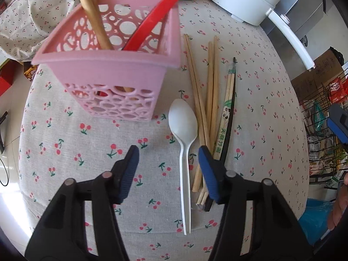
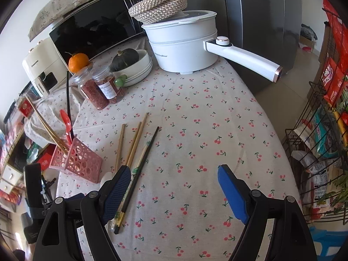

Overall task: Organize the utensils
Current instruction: 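Grasp the white plastic spoon with the left tool and lift it toward the basket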

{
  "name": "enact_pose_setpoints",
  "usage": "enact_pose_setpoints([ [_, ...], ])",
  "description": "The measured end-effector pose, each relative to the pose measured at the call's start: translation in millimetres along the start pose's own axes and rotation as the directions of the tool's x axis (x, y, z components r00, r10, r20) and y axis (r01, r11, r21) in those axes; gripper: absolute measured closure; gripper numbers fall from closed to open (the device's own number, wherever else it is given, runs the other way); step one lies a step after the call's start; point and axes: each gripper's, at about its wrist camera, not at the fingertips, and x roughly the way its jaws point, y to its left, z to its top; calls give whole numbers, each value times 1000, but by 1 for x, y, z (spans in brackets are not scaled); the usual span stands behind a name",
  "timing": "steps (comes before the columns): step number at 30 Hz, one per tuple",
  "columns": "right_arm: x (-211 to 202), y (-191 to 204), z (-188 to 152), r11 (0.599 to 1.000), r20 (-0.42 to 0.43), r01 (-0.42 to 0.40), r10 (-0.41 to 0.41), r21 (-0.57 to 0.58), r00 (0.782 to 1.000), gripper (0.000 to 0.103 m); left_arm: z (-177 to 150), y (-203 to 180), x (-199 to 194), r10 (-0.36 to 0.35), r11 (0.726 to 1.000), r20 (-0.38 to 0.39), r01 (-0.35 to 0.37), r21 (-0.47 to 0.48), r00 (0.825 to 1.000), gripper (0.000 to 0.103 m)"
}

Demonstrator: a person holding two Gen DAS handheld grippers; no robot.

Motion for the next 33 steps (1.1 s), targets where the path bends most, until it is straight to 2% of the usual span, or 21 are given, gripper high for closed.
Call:
enact_pose_setpoints([
  [2,1,-5,0,1000,-6,3,-2,2,1000,20,0,-4,6,-4,1000,-10,4,4,1000,60],
  [4,1,-9,-1,1000,-9,5,-5,4,1000,20,3,-12,8,-6,999,0,6,52,1000,65],
  [5,1,-11,-1,1000,-10,6,-6,4,1000,20,3,-15,9,-21,997,-5,21,72,1000,74],
  [8,2,-13,0,1000,-13,6,-6,2,1000,20,4,-21,9,-33,995,-4,34,98,999,91],
  [12,3,-13,0,1000,-21,10,-10,-3,1000,20,2,-23,7,-37,992,-8,38,122,999,94],
  [17,8,-11,0,1000,-37,11,-11,0,999,20,-4,-23,-14,-92,983,16,88,159,996,99],
  [23,16,-3,0,1000,-61,8,-8,2,998,20,-16,-22,-51,-149,967,72,130,217,986,99],
  [30,38,12,1,998,-114,-49,52,31,992,20,-25,-11,-91,-189,952,171,137,275,967,99],
  [32,49,17,1,997,-143,-60,65,40,988,23,-26,-3,-100,-196,950,191,137,281,962,99],
  [33,57,21,1,996,-159,-69,76,48,984,31,-27,3,-104,-201,950,201,141,278,959,99],
])
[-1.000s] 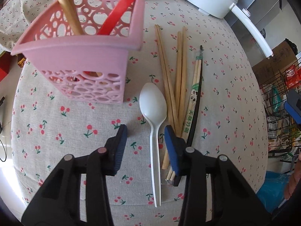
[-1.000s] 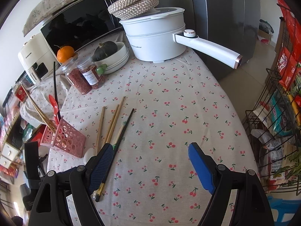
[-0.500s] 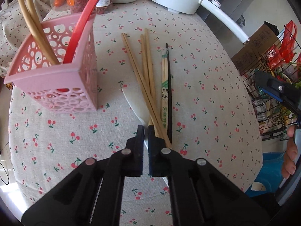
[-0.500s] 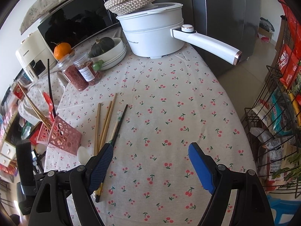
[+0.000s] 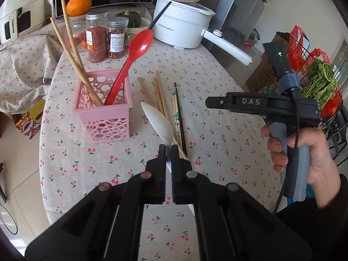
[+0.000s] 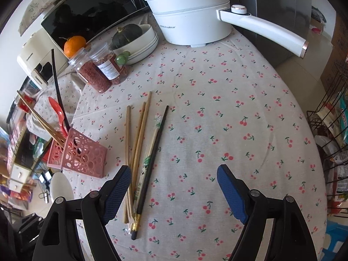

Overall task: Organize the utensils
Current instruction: 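Grasp the white plastic spoon with the left tool and lift it toward the basket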

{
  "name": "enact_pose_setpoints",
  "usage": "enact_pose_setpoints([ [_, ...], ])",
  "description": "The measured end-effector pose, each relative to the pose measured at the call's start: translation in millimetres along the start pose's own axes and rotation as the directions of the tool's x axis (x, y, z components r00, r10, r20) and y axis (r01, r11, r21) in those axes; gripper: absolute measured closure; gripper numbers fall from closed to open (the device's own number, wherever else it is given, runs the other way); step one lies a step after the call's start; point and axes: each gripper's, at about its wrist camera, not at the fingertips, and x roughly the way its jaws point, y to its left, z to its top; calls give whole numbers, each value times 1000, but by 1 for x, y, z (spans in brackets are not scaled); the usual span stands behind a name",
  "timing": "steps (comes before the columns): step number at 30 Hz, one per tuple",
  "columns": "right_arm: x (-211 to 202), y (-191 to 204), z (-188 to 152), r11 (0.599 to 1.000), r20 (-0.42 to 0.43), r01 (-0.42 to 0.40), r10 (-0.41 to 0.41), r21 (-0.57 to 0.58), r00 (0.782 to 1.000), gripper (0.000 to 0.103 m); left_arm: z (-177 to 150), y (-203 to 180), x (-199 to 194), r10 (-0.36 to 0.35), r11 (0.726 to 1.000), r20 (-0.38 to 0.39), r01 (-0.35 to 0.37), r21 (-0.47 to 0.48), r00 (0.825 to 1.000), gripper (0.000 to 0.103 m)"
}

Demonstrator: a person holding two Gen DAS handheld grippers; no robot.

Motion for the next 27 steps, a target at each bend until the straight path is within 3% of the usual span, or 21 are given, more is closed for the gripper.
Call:
enact_pose_setpoints([
  [5,35,22,9,996,-65,-86,86,7,994,62,0,23,-24,-11,999,55,13,-31,998,99],
  [9,57,42,17,987,-73,-158,159,16,985,75,5,41,-36,-19,997,90,26,-69,996,99],
  [13,76,59,24,987,-66,-162,162,7,984,81,12,58,-44,-30,993,119,43,-107,992,99],
  [19,103,78,30,994,-91,-104,100,-36,991,83,17,71,-51,-54,988,145,74,-139,988,99],
  [23,115,93,33,991,-79,5,-15,-134,997,87,22,78,-54,-57,984,161,82,-157,985,99],
  [25,118,103,32,974,-60,73,-87,-213,994,93,25,79,-54,-44,985,173,72,-158,984,99],
  [27,118,110,30,961,-52,118,-135,-251,989,94,28,80,-55,-20,987,190,50,-153,982,99],
])
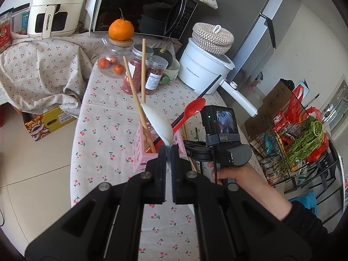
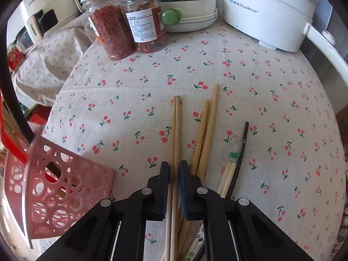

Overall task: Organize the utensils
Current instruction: 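Release the white spoon into the basket with the left tool while the right tool lifts a wooden chopstick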

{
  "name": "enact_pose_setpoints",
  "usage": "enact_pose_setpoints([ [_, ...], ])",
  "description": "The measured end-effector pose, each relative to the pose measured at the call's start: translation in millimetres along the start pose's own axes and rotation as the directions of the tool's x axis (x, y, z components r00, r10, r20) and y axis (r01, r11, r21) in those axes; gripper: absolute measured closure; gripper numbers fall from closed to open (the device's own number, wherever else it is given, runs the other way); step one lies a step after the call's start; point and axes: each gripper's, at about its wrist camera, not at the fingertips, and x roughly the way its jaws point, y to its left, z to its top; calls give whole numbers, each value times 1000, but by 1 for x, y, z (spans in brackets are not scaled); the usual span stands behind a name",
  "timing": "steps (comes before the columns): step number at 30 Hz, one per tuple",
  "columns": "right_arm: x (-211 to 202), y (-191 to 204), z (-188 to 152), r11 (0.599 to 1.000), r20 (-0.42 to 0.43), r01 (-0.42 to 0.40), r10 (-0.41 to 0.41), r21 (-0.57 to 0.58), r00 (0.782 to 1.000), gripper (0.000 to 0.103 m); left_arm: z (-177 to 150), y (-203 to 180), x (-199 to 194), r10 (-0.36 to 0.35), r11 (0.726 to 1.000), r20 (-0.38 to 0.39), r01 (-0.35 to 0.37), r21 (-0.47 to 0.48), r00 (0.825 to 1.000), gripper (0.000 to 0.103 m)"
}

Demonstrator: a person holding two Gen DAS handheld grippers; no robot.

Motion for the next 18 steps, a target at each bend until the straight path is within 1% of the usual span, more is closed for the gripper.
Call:
enact_pose_setpoints([
  [2,-1,-2,-1,1000,-2,3,-3,22,1000,94,3,0,0,23,1000,25,-23,8,999,99],
  [5,-9,-9,-2,998,19,-29,28,58,999,94,8,1,-2,50,999,70,-51,9,996,99],
  [8,-33,-21,-4,994,76,-61,54,88,996,94,13,2,-7,72,997,140,-72,-7,987,99],
  [10,-50,-27,-5,990,117,-85,72,111,990,94,17,3,-10,89,996,187,-86,-25,978,99],
  [12,-67,-35,-8,984,157,-113,91,136,983,94,21,2,-12,114,993,237,-110,-32,965,99],
  [14,-84,-43,-13,978,198,-138,105,158,974,94,24,-1,-12,142,990,286,-140,-29,947,99],
  [18,-115,-52,-22,967,286,-177,120,183,951,94,24,-9,-7,195,978,381,-209,-5,904,99],
])
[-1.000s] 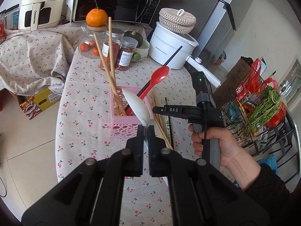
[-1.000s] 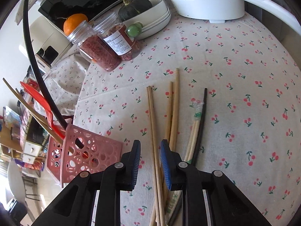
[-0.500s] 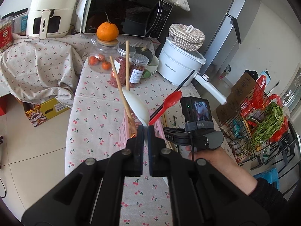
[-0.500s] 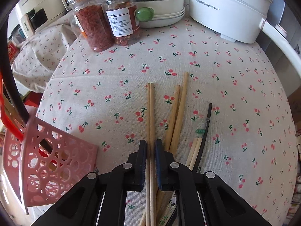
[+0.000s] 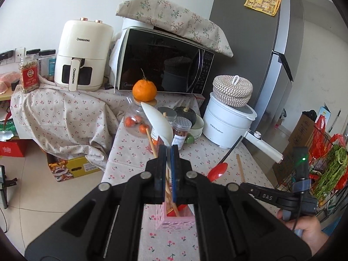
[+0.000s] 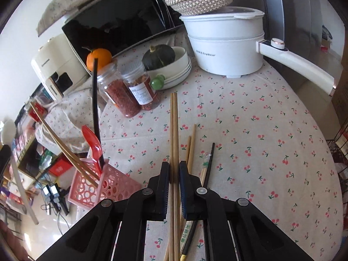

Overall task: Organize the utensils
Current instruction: 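Release the white spoon into the basket with the left tool while the right tool lifts a wooden chopstick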

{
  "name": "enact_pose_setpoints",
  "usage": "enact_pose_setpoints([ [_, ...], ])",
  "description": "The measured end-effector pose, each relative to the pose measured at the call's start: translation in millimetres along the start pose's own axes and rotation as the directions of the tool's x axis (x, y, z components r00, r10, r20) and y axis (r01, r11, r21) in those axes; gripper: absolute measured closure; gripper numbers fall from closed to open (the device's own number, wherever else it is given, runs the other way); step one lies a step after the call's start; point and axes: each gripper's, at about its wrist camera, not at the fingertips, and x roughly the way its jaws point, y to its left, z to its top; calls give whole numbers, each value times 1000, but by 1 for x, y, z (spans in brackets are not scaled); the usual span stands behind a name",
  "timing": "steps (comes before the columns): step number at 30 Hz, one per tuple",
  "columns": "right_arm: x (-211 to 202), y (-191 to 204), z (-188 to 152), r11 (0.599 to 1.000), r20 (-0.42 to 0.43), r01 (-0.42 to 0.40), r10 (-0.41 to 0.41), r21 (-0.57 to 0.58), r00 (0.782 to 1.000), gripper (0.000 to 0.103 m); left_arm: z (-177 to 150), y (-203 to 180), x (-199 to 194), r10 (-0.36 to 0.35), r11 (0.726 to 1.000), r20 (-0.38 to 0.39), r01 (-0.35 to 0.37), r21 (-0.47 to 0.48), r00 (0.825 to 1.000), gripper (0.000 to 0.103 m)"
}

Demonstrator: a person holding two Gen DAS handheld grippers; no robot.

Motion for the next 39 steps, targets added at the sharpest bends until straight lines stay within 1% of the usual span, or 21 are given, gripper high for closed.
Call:
enact_pose_setpoints([
  [3,-22,-3,-1,1000,53,-17,16,7,998,94,-5,-10,9,30,997,40,-32,69,999,99],
  [6,-39,-5,-1,1000,88,-28,28,-4,996,94,-12,-19,22,56,987,65,-65,147,996,99],
  [11,-50,-5,-1,999,120,-30,32,-26,992,94,-23,-29,38,77,971,73,-91,219,994,99],
  [14,-50,-7,-1,999,128,-34,37,-26,991,94,-30,-36,46,74,962,71,-90,257,995,99],
  [18,-49,-10,-1,999,142,-44,47,-23,989,94,-42,-48,55,82,933,83,-106,344,993,99],
  [21,-49,-6,-2,998,161,-43,49,-39,986,94,-48,-51,59,104,913,107,-137,384,989,99],
  [26,-51,-1,-4,998,173,-57,63,-38,983,94,-45,-47,64,97,922,73,-117,369,993,99],
  [29,-55,0,-5,997,181,-69,74,-36,981,94,-40,-44,59,54,943,35,-63,326,998,98],
  [31,-60,2,-5,997,194,-72,79,-41,978,94,-35,-41,53,21,955,-5,-19,295,1000,94],
  [32,-62,3,-5,996,204,-73,81,-47,976,94,-34,-39,50,5,961,-26,2,278,1000,82],
  [33,-65,4,-5,996,215,-74,84,-52,973,94,-34,-36,46,-6,965,-48,18,260,999,74],
  [34,-68,5,-4,996,226,-74,85,-57,970,94,-33,-32,41,-13,970,-66,29,242,998,56],
  [35,-70,8,-4,995,236,-75,87,-60,968,94,-33,-28,37,-14,974,-76,30,225,997,42],
  [36,-73,10,-3,995,249,-79,92,-61,964,94,-33,-24,32,-7,977,-90,26,211,996,34],
  [37,-75,13,-4,994,261,-85,98,-61,960,94,-32,-19,30,0,980,-109,22,197,994,32],
  [39,-79,20,-4,993,288,-98,112,-62,951,94,-32,-8,26,12,987,-154,12,158,988,26],
])
